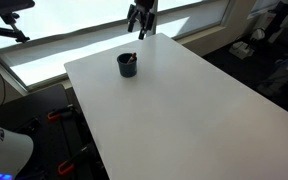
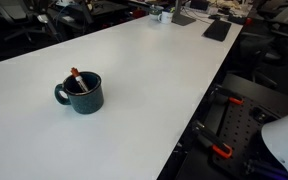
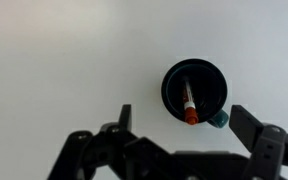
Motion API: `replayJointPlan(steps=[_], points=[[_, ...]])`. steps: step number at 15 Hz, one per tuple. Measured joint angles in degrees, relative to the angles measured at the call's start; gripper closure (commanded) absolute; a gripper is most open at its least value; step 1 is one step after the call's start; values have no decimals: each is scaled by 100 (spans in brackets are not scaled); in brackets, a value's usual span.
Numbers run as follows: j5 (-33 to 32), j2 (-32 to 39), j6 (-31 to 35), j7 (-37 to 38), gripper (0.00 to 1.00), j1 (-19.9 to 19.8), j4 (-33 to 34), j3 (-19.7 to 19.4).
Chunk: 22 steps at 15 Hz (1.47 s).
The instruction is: Take the marker out of the cup
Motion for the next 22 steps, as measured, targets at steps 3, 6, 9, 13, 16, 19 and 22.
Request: replayJointPlan(steps=[3, 6, 9, 13, 16, 19, 22], points=[[0, 132, 0, 0, 0, 2, 6, -2], [0, 275, 4, -1, 0, 18, 25, -2], [0, 295, 6, -1, 0, 17, 26, -8], [0, 298, 6, -1, 0, 18, 26, -11], [0, 341, 6, -1, 0, 31, 29, -11], [0, 468, 6, -15, 0, 77, 112, -11], [-4, 645, 6, -111, 0, 130, 301, -11]])
